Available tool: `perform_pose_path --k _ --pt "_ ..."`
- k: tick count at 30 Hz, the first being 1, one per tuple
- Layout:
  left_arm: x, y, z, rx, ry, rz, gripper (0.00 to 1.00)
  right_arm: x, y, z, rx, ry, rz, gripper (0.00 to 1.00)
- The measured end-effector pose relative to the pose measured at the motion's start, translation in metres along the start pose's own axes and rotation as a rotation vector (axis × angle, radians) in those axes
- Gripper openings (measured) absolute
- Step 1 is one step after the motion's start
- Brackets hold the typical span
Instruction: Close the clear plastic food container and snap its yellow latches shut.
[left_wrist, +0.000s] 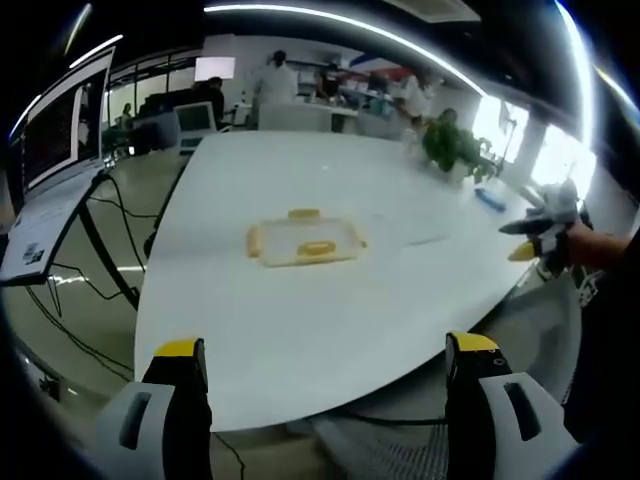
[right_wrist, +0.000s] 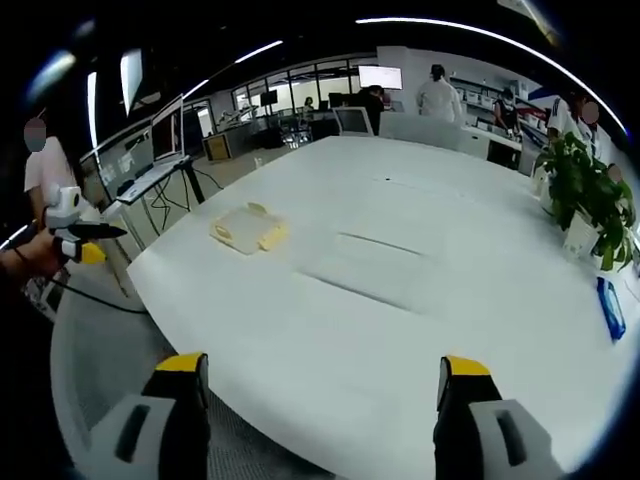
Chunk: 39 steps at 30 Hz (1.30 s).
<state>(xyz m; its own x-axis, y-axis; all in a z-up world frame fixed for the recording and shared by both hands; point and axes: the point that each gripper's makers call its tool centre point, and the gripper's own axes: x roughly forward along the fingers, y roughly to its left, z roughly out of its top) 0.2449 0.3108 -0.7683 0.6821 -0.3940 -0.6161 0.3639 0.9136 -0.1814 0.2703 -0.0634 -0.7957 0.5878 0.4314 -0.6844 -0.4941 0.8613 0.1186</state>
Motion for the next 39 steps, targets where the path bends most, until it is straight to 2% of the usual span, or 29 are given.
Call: perform_pose_path --k 16,39 --pt "0.002 0.001 -0.003 0.000 0.010 -0.011 0.97 0.005 0.009 0.005 -0.007 0.005 0.013 0.95" --pt "0.009 0.026 -0.011 -0.022 0.019 -0.031 0.96 0.023 0.032 0.017 -0.016 0.019 0.015 0.93"
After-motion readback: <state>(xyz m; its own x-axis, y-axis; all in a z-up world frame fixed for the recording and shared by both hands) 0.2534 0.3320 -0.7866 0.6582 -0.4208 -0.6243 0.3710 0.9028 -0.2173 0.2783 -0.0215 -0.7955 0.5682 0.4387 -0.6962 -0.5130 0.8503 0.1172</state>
